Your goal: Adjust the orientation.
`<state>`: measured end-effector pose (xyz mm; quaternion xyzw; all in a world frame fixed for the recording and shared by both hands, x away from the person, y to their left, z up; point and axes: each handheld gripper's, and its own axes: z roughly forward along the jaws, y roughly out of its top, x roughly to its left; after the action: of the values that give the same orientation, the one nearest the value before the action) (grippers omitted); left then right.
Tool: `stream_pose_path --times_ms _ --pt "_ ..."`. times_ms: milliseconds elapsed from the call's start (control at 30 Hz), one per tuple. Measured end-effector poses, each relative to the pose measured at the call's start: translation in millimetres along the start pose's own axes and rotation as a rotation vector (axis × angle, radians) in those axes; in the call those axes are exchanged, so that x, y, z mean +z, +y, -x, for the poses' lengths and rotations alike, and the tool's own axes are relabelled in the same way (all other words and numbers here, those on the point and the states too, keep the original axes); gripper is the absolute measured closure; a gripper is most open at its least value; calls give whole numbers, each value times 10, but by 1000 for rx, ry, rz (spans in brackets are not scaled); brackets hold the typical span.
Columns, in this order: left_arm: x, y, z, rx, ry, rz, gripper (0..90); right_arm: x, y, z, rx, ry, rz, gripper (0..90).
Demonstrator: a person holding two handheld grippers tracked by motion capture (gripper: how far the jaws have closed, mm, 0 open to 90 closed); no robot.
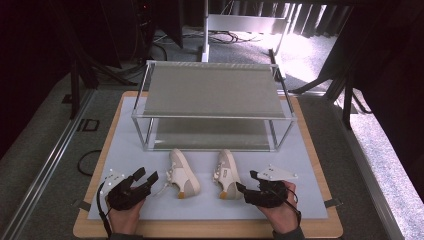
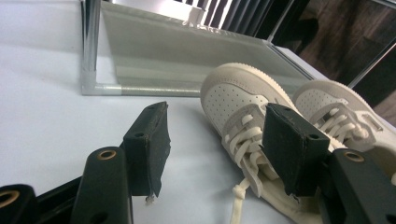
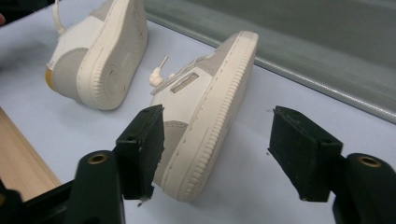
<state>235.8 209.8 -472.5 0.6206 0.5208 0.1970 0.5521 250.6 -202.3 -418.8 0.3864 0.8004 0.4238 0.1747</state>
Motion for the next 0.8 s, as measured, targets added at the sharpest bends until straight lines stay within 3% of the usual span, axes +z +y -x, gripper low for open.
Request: stream_pose_path --times_ms 133,333,667,800 --pt "9 -9 28 19 -4 -16 420 -28 -2 42 13 3 4 337" --pt "36 -30 69 52 -5 -50 423 -71 -5 59 11 -11 28 412" --pt "86 -89 140 83 -15 -93 426 -118 -16 118 52 -14 88 402" --pt "87 -139 186 100 -31 -114 426 -136 -12 111 44 -13 97 402"
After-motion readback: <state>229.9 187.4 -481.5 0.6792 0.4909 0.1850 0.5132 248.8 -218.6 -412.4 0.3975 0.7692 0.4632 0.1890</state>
